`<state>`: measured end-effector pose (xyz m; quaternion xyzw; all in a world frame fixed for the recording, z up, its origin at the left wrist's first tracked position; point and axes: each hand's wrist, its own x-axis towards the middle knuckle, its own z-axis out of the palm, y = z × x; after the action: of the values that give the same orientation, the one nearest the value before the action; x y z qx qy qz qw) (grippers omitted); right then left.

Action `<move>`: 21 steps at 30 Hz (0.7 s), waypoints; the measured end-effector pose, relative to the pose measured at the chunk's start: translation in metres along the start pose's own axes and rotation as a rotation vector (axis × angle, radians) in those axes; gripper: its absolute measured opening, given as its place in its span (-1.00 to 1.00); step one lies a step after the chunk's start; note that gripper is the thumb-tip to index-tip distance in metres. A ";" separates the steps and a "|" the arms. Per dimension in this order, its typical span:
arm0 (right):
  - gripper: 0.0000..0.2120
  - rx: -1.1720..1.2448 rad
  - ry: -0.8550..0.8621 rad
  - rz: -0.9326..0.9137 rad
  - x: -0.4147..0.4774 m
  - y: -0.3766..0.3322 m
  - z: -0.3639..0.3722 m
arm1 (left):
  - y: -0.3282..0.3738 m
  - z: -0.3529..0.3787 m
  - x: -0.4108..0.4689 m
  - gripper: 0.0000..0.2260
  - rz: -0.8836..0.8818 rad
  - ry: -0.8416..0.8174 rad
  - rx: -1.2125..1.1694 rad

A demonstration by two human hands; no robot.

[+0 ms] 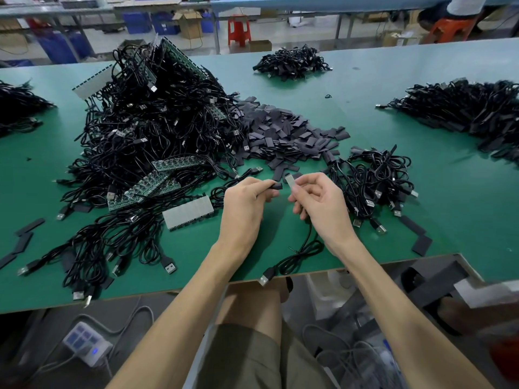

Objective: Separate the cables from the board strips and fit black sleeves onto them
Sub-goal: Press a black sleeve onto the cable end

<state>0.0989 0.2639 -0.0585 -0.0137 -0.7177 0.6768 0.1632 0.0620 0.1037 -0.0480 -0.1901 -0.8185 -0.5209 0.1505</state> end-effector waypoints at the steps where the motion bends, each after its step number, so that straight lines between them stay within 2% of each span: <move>1: -0.94 0.004 0.005 -0.003 0.000 0.000 -0.001 | 0.000 0.000 0.000 -0.83 -0.013 0.007 -0.012; 14: -0.93 0.052 0.026 -0.002 -0.003 -0.002 0.000 | 0.006 -0.002 -0.003 -0.81 -0.072 0.018 -0.084; 18: -0.91 0.042 0.035 0.003 -0.003 -0.003 0.000 | 0.007 0.000 -0.003 -0.86 -0.096 -0.006 -0.053; 21: -0.89 0.047 0.038 0.014 -0.004 -0.003 0.001 | 0.008 -0.001 -0.004 -0.85 -0.051 -0.019 -0.012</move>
<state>0.1030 0.2620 -0.0562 -0.0276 -0.6982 0.6942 0.1726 0.0691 0.1049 -0.0431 -0.1751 -0.8213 -0.5276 0.1284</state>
